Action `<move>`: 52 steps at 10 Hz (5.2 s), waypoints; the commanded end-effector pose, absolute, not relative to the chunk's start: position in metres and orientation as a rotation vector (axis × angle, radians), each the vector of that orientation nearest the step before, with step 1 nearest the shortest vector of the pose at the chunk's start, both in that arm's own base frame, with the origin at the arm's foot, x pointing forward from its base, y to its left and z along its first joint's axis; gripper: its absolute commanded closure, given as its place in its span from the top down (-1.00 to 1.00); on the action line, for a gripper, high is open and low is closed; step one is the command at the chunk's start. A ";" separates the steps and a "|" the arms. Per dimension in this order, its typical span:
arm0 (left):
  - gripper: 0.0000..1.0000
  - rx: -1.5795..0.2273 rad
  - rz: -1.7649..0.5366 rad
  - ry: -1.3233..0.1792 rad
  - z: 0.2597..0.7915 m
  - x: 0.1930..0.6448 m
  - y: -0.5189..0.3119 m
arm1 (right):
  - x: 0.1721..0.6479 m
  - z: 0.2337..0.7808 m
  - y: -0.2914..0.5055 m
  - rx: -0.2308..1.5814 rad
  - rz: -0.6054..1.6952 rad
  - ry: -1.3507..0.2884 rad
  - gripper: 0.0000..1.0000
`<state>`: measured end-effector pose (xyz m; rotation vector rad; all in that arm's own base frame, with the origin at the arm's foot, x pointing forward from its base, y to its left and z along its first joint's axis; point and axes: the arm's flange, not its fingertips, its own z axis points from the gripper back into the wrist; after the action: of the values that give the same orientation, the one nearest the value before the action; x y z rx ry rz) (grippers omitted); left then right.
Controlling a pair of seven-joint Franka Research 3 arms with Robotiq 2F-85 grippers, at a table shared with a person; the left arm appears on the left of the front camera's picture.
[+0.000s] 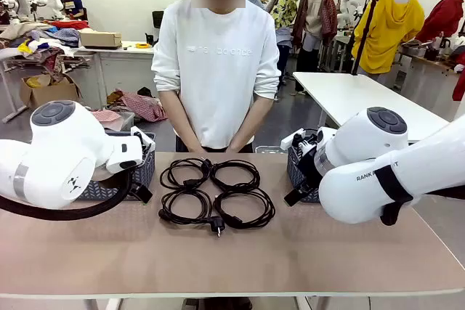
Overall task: Organize the cables according to human instructions.
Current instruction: Pick up a bundle of cables and place it in the basket indicated by the human.
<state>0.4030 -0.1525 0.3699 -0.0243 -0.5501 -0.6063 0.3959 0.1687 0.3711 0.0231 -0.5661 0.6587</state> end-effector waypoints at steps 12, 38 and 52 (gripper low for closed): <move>1.00 -0.063 -0.637 -0.572 0.386 0.407 -0.150 | 0.394 0.377 0.163 0.045 0.711 -0.591 1.00; 1.00 -0.332 -0.733 -0.704 0.502 0.386 -0.027 | 0.384 0.500 0.053 0.245 0.966 -0.925 1.00; 1.00 -0.332 -0.733 -0.704 0.502 0.386 -0.027 | 0.384 0.500 0.053 0.245 0.966 -0.925 1.00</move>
<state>0.3857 -0.0279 0.5048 -0.3231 -0.6995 -0.7244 0.3826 0.0538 0.5004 0.2497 -0.9180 0.9628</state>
